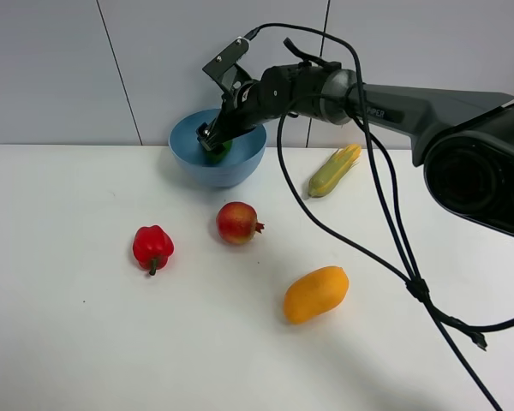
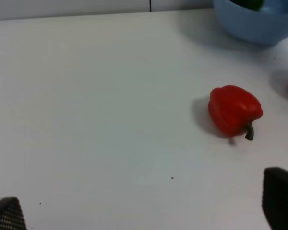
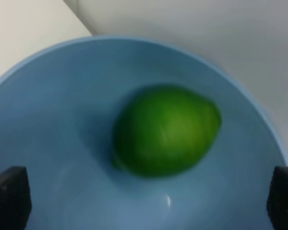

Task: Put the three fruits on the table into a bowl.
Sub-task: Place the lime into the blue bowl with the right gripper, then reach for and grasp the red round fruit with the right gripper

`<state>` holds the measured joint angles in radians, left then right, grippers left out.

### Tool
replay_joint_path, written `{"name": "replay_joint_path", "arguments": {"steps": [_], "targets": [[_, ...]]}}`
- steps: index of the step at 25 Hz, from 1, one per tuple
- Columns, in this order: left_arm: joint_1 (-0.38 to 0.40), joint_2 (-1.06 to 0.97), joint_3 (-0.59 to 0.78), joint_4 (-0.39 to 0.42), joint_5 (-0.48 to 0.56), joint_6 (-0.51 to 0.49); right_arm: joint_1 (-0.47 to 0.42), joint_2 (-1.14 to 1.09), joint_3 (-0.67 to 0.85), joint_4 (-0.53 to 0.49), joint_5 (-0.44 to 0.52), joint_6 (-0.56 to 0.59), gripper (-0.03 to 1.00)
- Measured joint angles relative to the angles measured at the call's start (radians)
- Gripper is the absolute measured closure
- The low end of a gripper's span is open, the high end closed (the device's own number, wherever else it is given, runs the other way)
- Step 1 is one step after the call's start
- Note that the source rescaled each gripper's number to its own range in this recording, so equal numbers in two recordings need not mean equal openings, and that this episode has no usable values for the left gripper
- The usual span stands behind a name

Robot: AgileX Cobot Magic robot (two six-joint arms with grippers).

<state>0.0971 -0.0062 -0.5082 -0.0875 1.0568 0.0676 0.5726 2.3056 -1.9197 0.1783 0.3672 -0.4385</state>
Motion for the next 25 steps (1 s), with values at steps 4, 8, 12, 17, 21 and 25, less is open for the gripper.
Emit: {"name": "replay_joint_path", "arguments": {"steps": [4, 8, 12, 17, 21, 25], "targets": [[0.000, 0.000, 0.000, 0.000, 0.000, 0.000, 0.000, -0.076, 0.000, 0.019, 0.165, 0.043, -0.03], [0.000, 0.000, 0.000, 0.000, 0.000, 0.000, 0.000, -0.154, -0.002, 0.023, 0.329, 0.092, -0.03], [0.000, 0.000, 0.000, 0.000, 0.000, 0.000, 0.046, -0.220, -0.007, -0.029, 0.583, 0.121, -0.03], [0.000, 0.000, 0.000, 0.000, 0.000, 0.000, 0.107, -0.220, 0.028, -0.082, 0.714, 0.144, -0.03], [0.000, 0.000, 0.000, 0.000, 0.000, 0.000, 0.130, -0.230, 0.142, -0.089, 0.725, 0.154, -0.03], [0.000, 0.000, 0.000, 0.000, 0.000, 0.000, 0.148, -0.257, 0.271, -0.100, 0.623, 0.154, -0.03]]}}
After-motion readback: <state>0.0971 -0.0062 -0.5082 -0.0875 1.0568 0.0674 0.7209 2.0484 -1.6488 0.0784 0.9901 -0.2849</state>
